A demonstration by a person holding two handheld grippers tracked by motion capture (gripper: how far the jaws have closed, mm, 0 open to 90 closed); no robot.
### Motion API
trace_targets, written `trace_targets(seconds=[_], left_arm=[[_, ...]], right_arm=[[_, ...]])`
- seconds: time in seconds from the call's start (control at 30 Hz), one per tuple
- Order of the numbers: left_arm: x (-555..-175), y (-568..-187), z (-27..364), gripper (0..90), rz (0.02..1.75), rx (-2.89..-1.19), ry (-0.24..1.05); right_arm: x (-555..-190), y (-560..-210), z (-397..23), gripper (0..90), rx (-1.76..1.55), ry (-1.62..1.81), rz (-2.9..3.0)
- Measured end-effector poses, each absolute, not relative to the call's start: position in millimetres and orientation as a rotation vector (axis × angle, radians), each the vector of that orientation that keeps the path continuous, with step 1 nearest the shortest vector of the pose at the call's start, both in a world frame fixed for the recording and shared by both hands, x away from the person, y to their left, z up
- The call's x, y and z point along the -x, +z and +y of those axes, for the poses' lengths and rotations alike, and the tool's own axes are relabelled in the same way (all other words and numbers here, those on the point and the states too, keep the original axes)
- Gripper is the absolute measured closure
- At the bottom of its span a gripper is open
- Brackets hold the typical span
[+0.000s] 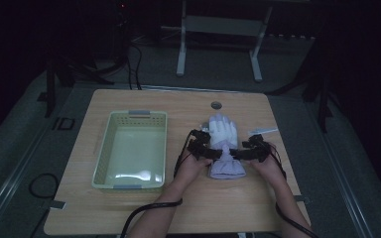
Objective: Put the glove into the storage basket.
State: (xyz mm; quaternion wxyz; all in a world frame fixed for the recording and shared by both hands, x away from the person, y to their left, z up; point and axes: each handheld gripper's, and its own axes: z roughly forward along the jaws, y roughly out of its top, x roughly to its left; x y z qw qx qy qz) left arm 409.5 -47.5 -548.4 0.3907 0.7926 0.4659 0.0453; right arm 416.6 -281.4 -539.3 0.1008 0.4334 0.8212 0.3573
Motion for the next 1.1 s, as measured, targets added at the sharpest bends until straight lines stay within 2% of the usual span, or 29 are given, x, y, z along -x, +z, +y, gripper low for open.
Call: trace_targets(seconds=[0.13,0.17,0.2,0.23,0.27,0.33,0.47,0.53,0.73,1.1], left_arm=[[-413,-556,-47,22.1,1.208,-2.0,0.032],[-415,-558,-46,22.1,1.217,-1.993,-0.01],[-416,-558,-46,22.4,1.209,-1.994,-0.017],[-417,-557,-47,23.0,1.198,-2.015,-0.021],[-418,-557,-47,26.4,1.188,-2.019,-0.048],[-420,-556,-47,38.8,1.165,-2.024,-0.095],[-419,-551,-49,55.7,1.132,-2.044,-0.104],[-418,-548,-51,61.2,1.119,-2.061,-0.087],[-418,-541,-50,69.9,1.116,-2.052,-0.111],[-409,-497,-46,71.8,1.041,-2.082,-0.071]], right_arm=[[-422,-548,-284,25.2,-1.379,1.076,2.461],[-423,-549,-285,29.8,-1.403,1.089,2.467],[-423,-549,-285,39.6,-1.392,1.115,2.491],[-423,-549,-284,44.7,-1.389,1.136,2.507],[-422,-549,-283,56.3,-1.367,1.154,2.536],[-420,-547,-279,62.2,-1.336,1.138,2.55],[-417,-543,-273,71.7,-1.318,1.08,2.548],[-416,-541,-270,75.3,-1.307,1.058,2.534],[-410,-538,-270,79.6,-1.324,1.075,2.47],[-394,-501,-266,81.2,-1.242,1.094,2.415]])
